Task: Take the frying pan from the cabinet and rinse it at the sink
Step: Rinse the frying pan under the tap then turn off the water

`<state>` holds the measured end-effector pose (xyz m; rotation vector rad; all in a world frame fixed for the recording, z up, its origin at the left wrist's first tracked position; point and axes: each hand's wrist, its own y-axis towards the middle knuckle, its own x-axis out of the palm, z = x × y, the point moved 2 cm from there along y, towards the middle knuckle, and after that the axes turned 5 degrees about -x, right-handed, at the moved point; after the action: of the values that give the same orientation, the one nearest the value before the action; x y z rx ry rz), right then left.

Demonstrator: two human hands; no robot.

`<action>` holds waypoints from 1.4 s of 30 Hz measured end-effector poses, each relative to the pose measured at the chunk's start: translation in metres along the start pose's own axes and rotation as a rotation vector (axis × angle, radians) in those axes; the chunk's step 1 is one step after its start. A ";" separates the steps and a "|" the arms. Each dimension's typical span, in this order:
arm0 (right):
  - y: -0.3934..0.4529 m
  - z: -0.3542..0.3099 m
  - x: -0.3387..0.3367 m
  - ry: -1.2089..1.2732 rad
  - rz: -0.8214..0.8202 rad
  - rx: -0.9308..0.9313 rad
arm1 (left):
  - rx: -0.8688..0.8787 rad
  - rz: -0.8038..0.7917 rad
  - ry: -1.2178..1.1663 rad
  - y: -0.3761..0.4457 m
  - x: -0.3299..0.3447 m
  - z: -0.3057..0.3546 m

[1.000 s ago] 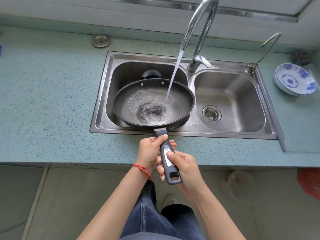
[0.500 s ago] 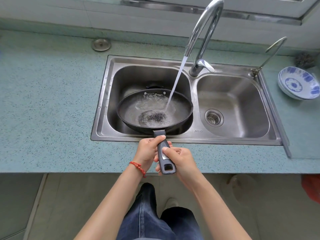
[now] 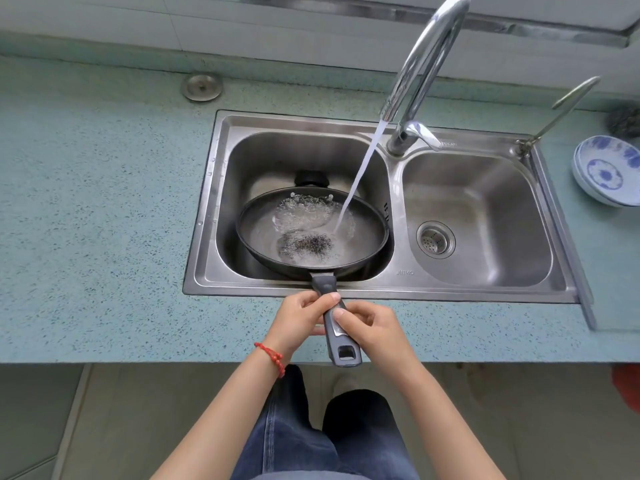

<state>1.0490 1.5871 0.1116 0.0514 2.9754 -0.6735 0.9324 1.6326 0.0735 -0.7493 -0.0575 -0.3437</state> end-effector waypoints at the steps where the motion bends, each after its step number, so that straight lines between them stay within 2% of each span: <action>1: 0.001 0.001 -0.001 -0.006 -0.012 -0.011 | -0.003 0.007 0.012 0.000 0.000 0.000; 9: 0.045 0.018 -0.043 -0.048 0.050 -0.007 | -0.010 0.117 0.025 -0.008 0.004 0.000; 18: 0.150 -0.012 -0.135 -0.013 0.413 -0.090 | -0.074 0.272 -0.069 -0.008 0.008 -0.003; 23: 0.201 -0.043 -0.168 0.019 0.572 -0.138 | -0.044 0.281 -0.022 -0.009 0.007 -0.004; 33: 0.238 -0.058 -0.186 -0.159 0.617 -0.321 | -0.062 0.277 -0.089 -0.009 0.011 -0.001; 42: 0.242 -0.039 -0.177 -0.072 0.676 -0.335 | -0.046 0.291 -0.123 -0.007 0.012 -0.002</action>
<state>1.2348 1.8196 0.0600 0.9240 2.6804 -0.0900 0.9415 1.6228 0.0787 -0.8113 -0.0558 -0.0220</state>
